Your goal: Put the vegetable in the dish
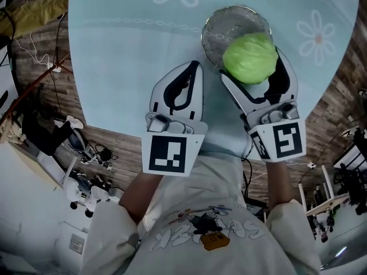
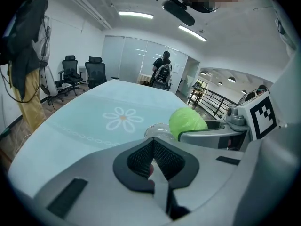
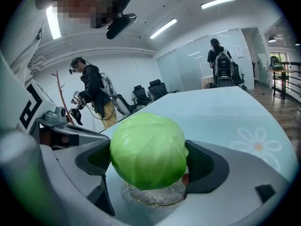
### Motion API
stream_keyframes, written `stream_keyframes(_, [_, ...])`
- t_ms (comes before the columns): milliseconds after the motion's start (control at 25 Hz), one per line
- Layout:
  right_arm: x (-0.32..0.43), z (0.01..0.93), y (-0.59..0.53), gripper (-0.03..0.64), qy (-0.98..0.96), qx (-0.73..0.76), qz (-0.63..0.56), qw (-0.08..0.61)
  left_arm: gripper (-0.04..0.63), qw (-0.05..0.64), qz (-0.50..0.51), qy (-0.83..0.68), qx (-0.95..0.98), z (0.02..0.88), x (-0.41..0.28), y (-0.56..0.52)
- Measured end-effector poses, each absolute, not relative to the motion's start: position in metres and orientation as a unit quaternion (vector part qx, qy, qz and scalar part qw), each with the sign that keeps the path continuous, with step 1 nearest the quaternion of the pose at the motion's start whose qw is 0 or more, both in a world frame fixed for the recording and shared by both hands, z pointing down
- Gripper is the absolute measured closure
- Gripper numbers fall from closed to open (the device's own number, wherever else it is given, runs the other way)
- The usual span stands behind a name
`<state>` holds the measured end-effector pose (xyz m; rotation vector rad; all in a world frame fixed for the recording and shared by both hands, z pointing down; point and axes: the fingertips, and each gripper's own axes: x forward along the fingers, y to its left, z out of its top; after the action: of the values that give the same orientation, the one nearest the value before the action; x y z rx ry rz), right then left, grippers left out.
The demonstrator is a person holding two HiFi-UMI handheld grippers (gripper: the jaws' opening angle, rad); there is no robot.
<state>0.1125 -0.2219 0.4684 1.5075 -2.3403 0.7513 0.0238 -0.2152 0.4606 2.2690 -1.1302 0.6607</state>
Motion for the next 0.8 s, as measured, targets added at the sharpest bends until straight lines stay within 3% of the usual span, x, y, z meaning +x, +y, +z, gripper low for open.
stream_keyframes(800, [0.111, 0.526, -0.234, 0.129, -0.784, 0.501, 0.262, 0.255, 0.589, 0.28, 0.255, -0.438, 0.815, 0.49, 0.014, -0.217])
